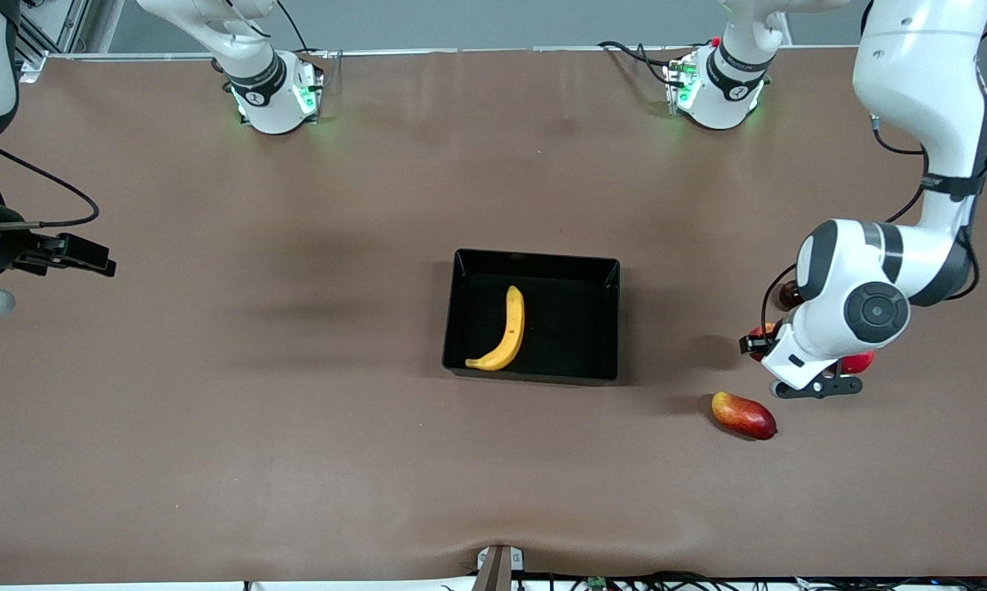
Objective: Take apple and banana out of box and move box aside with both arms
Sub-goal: 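Lift the apple out and set it beside the red apple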
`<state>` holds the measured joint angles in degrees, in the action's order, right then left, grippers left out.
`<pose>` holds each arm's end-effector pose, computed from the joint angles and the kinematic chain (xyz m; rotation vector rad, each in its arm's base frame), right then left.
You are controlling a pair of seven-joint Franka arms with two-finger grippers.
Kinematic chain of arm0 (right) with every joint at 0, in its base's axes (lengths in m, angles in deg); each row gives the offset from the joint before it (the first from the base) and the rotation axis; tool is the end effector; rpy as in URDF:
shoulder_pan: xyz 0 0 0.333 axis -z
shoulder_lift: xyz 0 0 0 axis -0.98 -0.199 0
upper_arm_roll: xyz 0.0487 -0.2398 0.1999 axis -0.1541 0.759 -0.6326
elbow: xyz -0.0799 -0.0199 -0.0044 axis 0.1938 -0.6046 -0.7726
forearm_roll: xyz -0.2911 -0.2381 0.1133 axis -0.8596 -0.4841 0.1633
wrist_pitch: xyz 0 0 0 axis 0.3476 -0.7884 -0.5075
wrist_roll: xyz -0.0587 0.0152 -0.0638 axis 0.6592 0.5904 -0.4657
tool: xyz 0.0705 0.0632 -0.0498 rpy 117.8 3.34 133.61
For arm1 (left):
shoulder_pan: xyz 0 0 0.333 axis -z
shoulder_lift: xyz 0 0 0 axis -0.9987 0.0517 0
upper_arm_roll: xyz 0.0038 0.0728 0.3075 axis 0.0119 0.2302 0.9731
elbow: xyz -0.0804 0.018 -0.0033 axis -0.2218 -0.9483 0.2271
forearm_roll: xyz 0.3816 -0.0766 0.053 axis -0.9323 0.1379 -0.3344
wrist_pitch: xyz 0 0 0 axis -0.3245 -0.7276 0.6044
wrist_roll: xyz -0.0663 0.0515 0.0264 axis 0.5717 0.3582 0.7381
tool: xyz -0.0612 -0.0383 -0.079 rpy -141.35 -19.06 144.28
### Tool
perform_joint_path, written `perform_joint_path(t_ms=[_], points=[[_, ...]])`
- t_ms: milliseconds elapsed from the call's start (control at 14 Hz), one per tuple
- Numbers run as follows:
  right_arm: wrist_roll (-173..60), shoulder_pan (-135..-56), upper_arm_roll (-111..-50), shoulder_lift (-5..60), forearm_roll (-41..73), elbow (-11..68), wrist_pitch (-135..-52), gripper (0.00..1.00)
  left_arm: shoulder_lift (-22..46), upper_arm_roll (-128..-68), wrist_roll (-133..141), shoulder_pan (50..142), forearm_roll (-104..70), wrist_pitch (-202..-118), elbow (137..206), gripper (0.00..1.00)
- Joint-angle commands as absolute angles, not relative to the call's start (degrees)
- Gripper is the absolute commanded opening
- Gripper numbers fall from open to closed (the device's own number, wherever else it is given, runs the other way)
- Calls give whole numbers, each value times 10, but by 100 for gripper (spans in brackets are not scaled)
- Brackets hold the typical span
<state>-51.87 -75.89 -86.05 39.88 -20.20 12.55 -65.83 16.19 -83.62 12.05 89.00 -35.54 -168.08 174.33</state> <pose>0.6048 -0.0267 0.5699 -3.1270 0.0535 0.1645 0.6429 -0.0529 0.2585 -3.0182 -0.0926 0.1411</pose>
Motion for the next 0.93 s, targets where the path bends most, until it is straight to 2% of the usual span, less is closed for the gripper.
perform_joint_path(t_ms=[0,357,429,500,571,714,857], points=[[-525,-756,-860,393,-194,120,-657,100,175,-843,121,863,-374,-1743,1772,0],[-525,-756,-860,385,-194,120,-672,100,209,-843,121,859,-382,-1767,1762,2],[-525,-756,-860,385,-194,120,-677,100,210,-843,123,859,-382,-1767,1758,47],[-525,-756,-860,382,-194,120,-681,100,208,-843,123,859,-382,-1766,1756,79],[-525,-757,-860,379,-194,120,-683,100,202,-844,122,860,-383,-1764,1755,100],[-525,-756,-860,375,-194,120,-693,100,169,-848,125,863,-381,-1748,1755,100],[-525,-755,-860,372,-194,120,-694,100,127,-862,128,868,-374,-1692,1744,100]])
